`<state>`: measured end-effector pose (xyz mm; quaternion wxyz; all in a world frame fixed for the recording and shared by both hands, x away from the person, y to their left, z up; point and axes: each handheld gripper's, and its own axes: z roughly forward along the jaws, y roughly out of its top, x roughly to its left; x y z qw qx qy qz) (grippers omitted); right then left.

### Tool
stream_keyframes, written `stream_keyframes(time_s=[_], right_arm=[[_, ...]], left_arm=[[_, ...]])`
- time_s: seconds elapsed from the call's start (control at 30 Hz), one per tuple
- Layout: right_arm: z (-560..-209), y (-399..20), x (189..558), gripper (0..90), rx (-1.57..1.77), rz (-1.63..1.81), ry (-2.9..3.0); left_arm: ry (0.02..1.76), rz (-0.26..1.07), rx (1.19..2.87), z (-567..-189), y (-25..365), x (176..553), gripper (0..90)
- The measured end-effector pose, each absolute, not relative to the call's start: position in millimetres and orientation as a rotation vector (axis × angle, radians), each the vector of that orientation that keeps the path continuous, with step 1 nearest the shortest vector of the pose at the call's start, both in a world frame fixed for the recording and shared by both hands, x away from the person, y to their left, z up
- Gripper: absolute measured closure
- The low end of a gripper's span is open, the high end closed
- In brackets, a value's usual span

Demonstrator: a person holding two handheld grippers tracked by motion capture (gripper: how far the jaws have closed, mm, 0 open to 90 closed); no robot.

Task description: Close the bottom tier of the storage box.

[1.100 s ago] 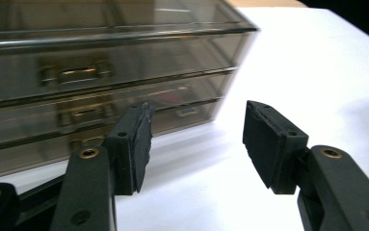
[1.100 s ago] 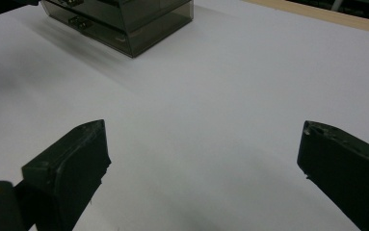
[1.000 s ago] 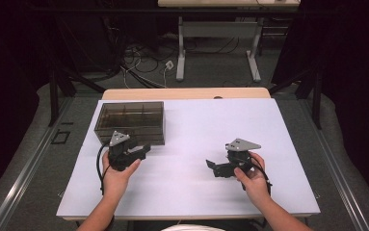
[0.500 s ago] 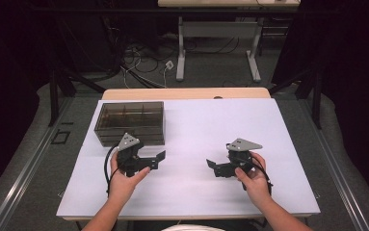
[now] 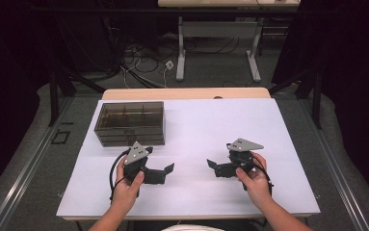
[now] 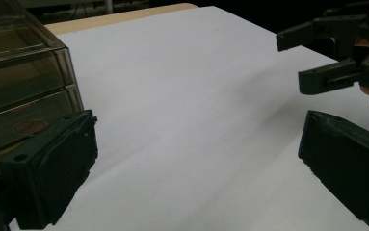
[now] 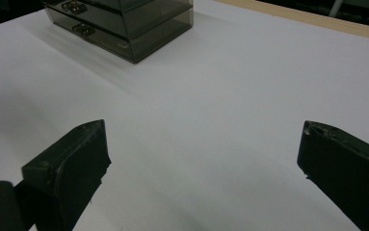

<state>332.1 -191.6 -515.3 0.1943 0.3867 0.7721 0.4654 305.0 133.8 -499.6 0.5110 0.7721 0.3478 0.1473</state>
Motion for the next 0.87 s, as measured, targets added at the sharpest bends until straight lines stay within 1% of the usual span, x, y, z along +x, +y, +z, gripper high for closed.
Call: stream_keyframes(time_s=[0.27,0.53,0.73,0.77,0.87], right_arm=[[-515.4,-191.2,331.2,3.4,1.077,1.305,2.166],[-515.7,-190.2,330.7,3.4,1.067,1.296,2.172],[-516.0,-190.4,330.7,3.4,1.063,1.298,2.174],[-516.2,-190.5,330.8,3.4,1.068,1.296,2.174],[-516.2,-192.4,332.1,3.4,1.07,1.289,2.173]], left_arm=[[0.782,0.345,1.867,-502.5,134.6,294.1,0.1],[0.784,0.344,1.837,-506.1,140.4,287.9,0.0],[0.804,0.323,1.827,-511.3,144.1,290.8,0.0],[0.802,0.343,1.823,-511.9,144.4,291.4,0.0],[0.802,0.332,1.82,-512.3,146.2,292.7,0.0]])
